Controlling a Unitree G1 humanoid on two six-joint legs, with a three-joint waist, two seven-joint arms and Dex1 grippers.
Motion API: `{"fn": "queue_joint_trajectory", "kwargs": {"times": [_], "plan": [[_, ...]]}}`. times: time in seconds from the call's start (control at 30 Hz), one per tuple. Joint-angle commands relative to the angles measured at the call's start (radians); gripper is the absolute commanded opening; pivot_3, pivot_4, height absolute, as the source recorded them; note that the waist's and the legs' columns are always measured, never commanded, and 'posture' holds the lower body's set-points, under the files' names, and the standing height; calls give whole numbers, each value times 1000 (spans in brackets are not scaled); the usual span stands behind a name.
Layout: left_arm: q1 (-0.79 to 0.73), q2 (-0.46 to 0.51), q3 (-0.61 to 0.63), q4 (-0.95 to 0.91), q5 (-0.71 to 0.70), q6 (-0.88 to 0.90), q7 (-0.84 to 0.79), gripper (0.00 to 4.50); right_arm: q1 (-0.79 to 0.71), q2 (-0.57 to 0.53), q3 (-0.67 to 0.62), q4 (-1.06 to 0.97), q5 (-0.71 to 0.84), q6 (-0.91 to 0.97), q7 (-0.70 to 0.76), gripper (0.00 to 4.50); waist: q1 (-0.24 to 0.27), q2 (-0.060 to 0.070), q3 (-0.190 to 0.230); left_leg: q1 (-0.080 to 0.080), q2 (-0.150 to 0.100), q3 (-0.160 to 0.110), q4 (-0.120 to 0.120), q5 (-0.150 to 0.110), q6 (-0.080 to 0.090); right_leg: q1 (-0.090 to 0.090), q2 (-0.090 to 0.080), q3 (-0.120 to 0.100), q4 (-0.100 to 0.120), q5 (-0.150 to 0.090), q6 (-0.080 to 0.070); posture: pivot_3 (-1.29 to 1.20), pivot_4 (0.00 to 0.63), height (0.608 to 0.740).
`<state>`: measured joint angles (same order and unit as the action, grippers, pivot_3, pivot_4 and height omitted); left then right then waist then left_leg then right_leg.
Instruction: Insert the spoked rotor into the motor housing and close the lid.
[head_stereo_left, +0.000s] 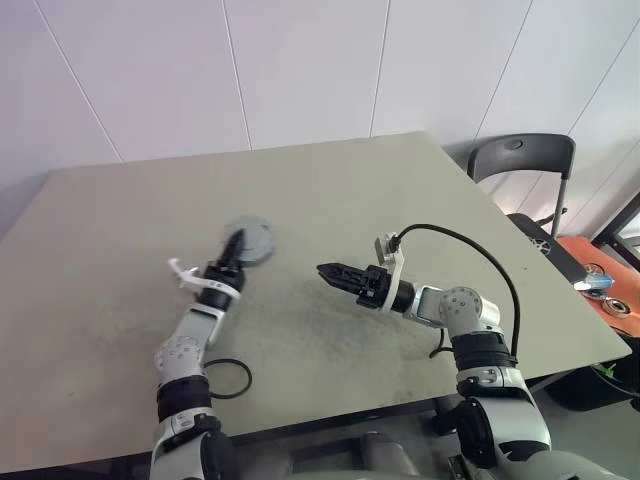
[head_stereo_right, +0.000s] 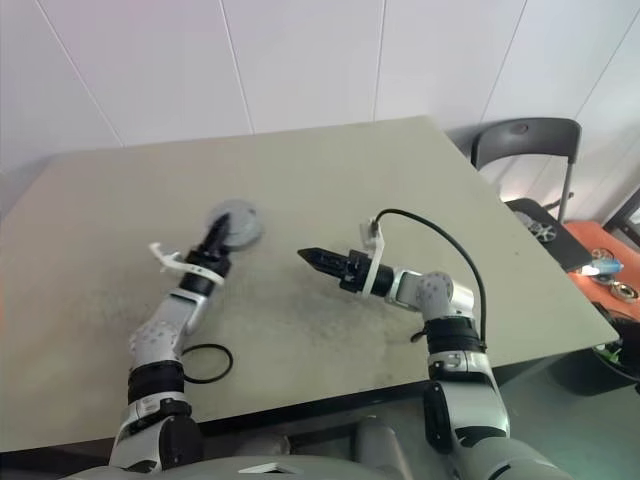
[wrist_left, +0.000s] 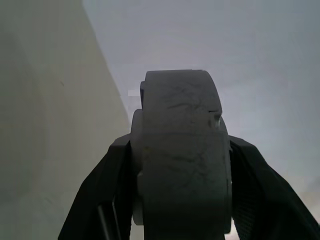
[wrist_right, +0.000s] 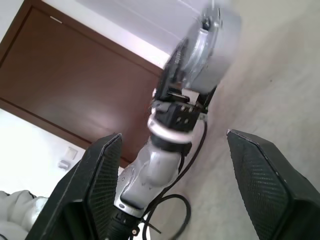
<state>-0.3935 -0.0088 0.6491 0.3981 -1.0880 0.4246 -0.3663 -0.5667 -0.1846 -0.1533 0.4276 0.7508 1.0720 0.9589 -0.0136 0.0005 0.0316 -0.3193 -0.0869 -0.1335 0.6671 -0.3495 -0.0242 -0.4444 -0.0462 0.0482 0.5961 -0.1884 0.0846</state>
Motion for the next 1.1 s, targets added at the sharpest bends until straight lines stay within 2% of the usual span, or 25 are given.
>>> {"fn": "queue_joint_trajectory", "kwargs": {"times": [0.03, 0.2, 0.47, 1.1], "plan": [[-49, 38, 70, 54, 101, -261, 77, 2113, -26, -3, -3, -16, 16, -18, 22, 3478, 2, 0, 0, 0, 0, 0, 0, 0, 0, 0, 0, 0, 0, 0, 0, 0, 0, 740], [-39, 53, 67, 83, 163, -346, 127, 2113, -27, -6, 6, -26, 18, -21, 36, 3478, 5, -2, -2, -1, -2, 0, 0, 0, 1, 0, -1, 0, -1, 1, 1, 0, 0, 740], [-33, 51, 74, 98, 186, -390, 147, 2113, -29, -15, 15, -25, 12, -25, 53, 3478, -1, -3, -2, 0, -1, 0, 0, 0, 1, 0, 0, 0, 0, 1, 1, 0, 0, 740], [-27, 62, 74, 118, 206, -429, 169, 2113, -21, -25, 34, -32, 11, -34, 70, 3478, -3, -4, -3, 1, -1, 1, 0, 0, 1, 1, 0, 0, 2, 1, 1, 0, 0, 740]]}}
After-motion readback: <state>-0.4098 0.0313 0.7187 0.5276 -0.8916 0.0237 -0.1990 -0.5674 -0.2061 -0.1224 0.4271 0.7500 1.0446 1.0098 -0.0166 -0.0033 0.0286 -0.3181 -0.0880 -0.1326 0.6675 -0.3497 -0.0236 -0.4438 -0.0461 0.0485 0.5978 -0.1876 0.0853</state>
